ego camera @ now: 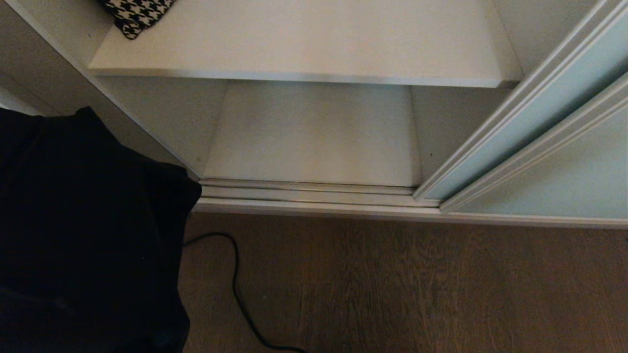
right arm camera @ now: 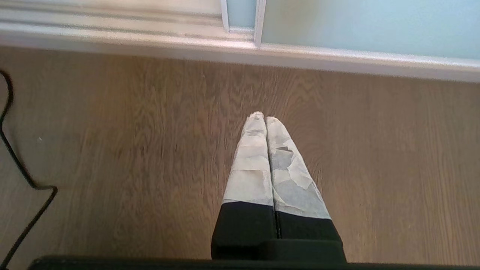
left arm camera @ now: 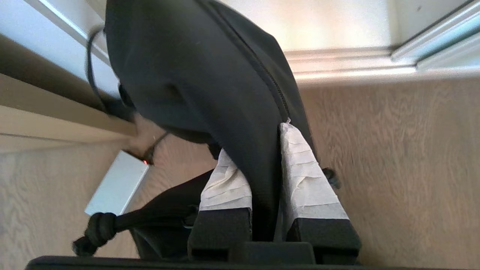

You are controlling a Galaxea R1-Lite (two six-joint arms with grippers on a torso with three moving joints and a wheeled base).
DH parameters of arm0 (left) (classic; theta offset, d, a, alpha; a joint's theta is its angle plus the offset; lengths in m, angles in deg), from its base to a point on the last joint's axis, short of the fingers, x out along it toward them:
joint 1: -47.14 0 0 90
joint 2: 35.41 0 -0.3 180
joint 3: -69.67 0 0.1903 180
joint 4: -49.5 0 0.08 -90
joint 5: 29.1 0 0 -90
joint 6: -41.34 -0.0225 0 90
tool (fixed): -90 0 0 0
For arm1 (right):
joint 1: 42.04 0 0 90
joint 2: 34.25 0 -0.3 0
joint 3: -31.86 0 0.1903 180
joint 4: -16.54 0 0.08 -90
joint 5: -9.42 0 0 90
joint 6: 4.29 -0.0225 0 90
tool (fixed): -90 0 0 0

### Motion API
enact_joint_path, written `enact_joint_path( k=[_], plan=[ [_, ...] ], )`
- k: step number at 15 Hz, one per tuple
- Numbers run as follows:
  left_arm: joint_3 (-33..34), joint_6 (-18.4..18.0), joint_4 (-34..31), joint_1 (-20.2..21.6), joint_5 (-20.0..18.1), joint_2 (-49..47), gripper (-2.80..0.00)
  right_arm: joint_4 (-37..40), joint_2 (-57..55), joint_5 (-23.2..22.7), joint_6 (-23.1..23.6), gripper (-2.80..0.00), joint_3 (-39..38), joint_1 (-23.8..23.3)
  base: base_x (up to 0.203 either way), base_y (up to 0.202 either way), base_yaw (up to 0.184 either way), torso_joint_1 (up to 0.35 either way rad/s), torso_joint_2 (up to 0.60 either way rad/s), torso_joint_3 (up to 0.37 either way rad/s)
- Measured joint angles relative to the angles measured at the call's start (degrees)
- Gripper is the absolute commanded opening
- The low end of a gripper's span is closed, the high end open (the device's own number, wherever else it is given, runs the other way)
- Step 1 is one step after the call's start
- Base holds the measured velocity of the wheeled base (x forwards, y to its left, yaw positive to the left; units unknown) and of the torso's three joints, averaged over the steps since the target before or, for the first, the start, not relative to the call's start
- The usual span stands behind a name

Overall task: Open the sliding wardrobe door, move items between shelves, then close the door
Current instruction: Place the bag on the lower shelf

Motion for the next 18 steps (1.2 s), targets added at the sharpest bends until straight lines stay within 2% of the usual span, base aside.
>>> enact_joint_path(
  k=[11, 14, 18],
  plan=[
    [3.5, 0.3, 2.2, 0.0, -0.2, 0.1, -2.8, 0.0, 0.0, 0.0, 0.0, -2.8, 0.0, 0.0, 0.0, 0.0, 0.0, 0.004, 0.0, -0.198],
    [3.6, 0.6, 2.2, 0.0, -3.2, 0.1, -2.8, 0.0, 0.0, 0.0, 0.0, -2.8, 0.0, 0.0, 0.0, 0.0, 0.0, 0.005, 0.0, -0.199],
    [5.1, 0.7, 2.2, 0.7, -3.4, 0.1, -2.8, 0.0, 0.0, 0.0, 0.0, -2.8, 0.0, 0.0, 0.0, 0.0, 0.0, 0.001, 0.0, -0.199]
  ],
)
